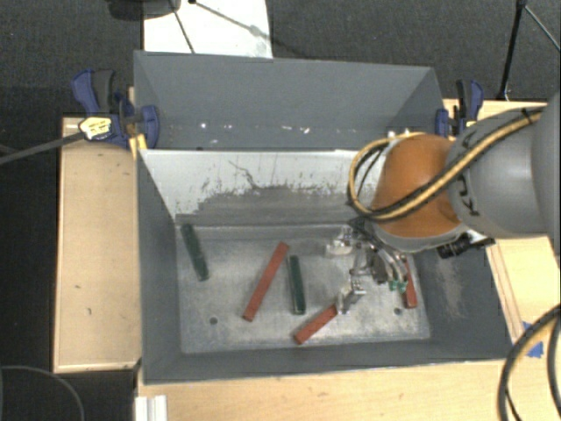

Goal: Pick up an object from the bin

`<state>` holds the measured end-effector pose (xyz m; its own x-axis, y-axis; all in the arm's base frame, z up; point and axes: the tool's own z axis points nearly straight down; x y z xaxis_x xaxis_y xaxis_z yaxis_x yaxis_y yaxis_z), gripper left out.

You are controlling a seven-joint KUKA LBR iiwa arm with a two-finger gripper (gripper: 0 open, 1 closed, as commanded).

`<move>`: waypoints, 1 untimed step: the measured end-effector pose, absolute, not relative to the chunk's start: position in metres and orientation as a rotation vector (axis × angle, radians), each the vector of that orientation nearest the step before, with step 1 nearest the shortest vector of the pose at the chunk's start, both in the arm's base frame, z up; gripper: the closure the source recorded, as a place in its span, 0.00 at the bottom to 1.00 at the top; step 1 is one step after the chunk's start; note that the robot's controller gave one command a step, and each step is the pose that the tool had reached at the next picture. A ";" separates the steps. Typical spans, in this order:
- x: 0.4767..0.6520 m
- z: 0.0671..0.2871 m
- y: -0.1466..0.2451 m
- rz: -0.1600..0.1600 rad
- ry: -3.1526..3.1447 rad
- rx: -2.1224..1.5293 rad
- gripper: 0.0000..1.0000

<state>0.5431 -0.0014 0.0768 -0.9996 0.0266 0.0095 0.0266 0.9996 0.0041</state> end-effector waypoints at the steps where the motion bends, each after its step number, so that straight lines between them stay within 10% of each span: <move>1: 0.541 0.113 -0.005 -0.002 -3.138 -0.046 1.00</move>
Offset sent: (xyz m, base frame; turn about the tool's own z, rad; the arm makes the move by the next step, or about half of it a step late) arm -0.0138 0.0053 0.1365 -0.1027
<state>0.5411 -0.0055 0.1131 -0.9996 0.0291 0.0030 0.0292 0.9996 0.0015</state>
